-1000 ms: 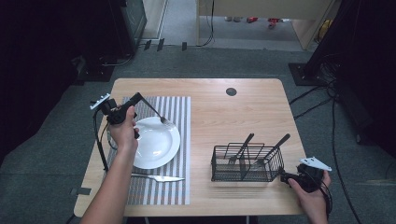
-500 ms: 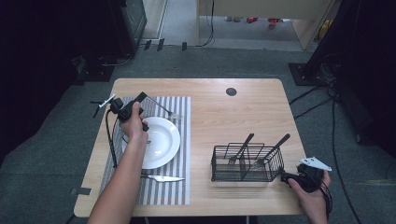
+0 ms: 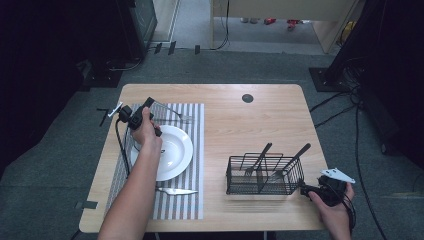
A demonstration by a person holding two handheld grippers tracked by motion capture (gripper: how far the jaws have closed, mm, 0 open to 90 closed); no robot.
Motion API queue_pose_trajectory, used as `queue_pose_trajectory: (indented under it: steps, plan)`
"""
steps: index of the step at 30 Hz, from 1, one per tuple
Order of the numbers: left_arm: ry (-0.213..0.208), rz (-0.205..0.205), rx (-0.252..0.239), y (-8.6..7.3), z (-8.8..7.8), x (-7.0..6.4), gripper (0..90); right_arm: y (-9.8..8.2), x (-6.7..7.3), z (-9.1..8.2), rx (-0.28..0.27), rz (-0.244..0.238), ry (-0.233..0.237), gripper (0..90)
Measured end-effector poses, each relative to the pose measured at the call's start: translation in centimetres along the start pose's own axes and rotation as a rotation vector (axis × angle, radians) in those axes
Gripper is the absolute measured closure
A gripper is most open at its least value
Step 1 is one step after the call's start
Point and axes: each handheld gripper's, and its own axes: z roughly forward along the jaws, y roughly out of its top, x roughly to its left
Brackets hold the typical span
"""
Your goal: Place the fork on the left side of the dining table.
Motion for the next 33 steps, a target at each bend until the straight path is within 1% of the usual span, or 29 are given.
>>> queue_pose_trajectory:
  steps: [6,8,11,14,17,20,24,26,27,28,29,30,32,33]
  plan:
    - [0.004,-0.025,-0.036,-0.1,0.1,0.6,89.3,0.0,0.0,0.0,0.0,0.0,0.0,0.7]
    - [0.019,-0.024,-0.035,-0.3,0.2,0.8,89.3,0.0,0.0,0.0,0.0,0.0,0.0,0.7]
    - [0.034,-0.006,-0.024,-0.7,0.2,1.0,89.3,0.0,0.0,0.0,0.0,0.0,0.0,0.7]
    - [0.035,-0.01,-0.027,-0.8,0.0,1.1,89.2,0.0,0.0,0.0,0.0,0.0,0.0,0.7]
    - [0.038,-0.013,-0.021,-0.8,-0.3,1.2,89.2,0.0,0.0,0.0,0.0,0.0,0.0,0.7]
    - [0.045,-0.007,-0.006,-0.7,-0.6,1.2,88.9,0.0,0.0,0.0,0.0,0.0,0.0,0.7]
    - [0.087,0.045,0.032,-0.5,-1.1,1.2,86.3,0.0,0.0,0.0,0.0,0.0,0.0,0.7]
    - [0.102,0.046,0.054,-0.3,-1.3,1.3,85.4,0.0,0.0,0.0,0.0,0.0,0.0,0.7]
    - [0.122,0.047,0.07,-0.2,-1.3,1.5,84.7,0.0,0.0,0.0,0.0,0.0,0.0,0.7]
    - [0.121,0.033,0.086,0.0,-1.4,1.6,84.1,0.0,0.0,0.0,0.0,0.0,0.0,0.7]
    - [0.124,0.031,0.102,0.1,-1.4,1.6,83.9,0.0,0.0,0.0,0.0,0.0,0.0,0.7]
    - [0.135,0.033,0.127,0.3,-1.5,1.6,83.6,0.0,0.0,0.0,0.0,0.0,0.0,0.7]
    - [0.135,0.035,0.17,0.7,-1.5,1.5,83.1,0.0,0.0,0.0,0.0,0.0,0.0,0.7]
    - [0.16,0.047,0.212,1.0,-1.6,1.5,82.1,0.0,0.0,0.0,0.0,0.0,0.0,0.7]
